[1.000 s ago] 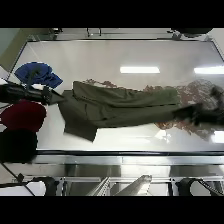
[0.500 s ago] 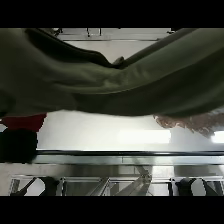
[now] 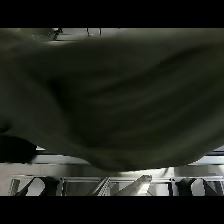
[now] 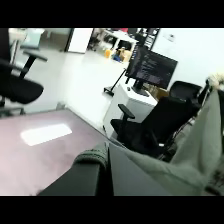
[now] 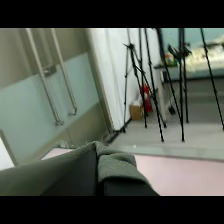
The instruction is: Fold the shirts.
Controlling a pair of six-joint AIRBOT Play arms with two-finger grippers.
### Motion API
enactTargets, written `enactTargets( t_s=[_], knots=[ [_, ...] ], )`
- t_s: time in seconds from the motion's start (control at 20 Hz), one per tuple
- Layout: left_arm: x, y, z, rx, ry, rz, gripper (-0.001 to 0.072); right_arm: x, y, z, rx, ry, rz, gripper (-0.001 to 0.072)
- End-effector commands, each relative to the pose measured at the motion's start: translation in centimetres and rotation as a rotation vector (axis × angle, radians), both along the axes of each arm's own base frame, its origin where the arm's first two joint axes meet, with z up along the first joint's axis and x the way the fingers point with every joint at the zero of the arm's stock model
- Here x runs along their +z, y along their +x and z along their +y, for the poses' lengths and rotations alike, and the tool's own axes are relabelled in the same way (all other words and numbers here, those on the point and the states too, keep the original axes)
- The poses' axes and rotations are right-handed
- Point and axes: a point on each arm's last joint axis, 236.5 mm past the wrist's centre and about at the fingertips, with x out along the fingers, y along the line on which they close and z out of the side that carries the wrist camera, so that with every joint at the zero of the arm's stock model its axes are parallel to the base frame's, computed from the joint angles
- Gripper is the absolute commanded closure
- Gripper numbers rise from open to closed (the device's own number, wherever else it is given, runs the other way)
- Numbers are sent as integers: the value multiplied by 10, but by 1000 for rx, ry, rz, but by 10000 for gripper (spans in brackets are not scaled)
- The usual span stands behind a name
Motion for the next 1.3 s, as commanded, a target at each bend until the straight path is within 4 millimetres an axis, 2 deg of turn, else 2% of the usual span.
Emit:
enactTargets(
  t_s=[0.0,0.2,0.45,0.55,0.6,0.65,0.75,0.85,0.9,0.95,1.1,1.25],
  knots=[
    [-44,30,3,-108,-97,134,682,-35,17,-17,-22,24,120,700],
    [-30,-11,-34,-294,-23,61,683,-26,-4,11,25,-18,82,700],
    [11,-84,-81,-292,205,-153,680,-15,-39,52,19,-108,4,700],
    [21,-96,-87,-237,255,-179,679,-10,-47,61,8,-128,-26,700],
    [22,-96,-85,-207,269,-181,679,-8,-48,61,-8,-132,-36,700],
    [21,-90,-78,-177,264,-167,679,-10,-46,55,-36,-137,-31,700],
    [7,-66,-57,-128,212,-90,678,-26,-31,32,-110,-149,41,700],
    [-25,-28,-30,-97,152,43,677,-49,-12,7,-120,-80,122,700],
    [-43,-8,-22,-108,124,109,677,-68,1,-8,-112,-24,175,700],
    [-67,13,-18,-139,103,178,677,-90,14,-23,-105,38,234,700],
    [-153,84,-17,-202,77,421,677,-181,57,-66,-92,230,415,700],
    [-246,155,-27,-263,4,627,682,-296,100,-89,-92,390,616,700]
  ],
)
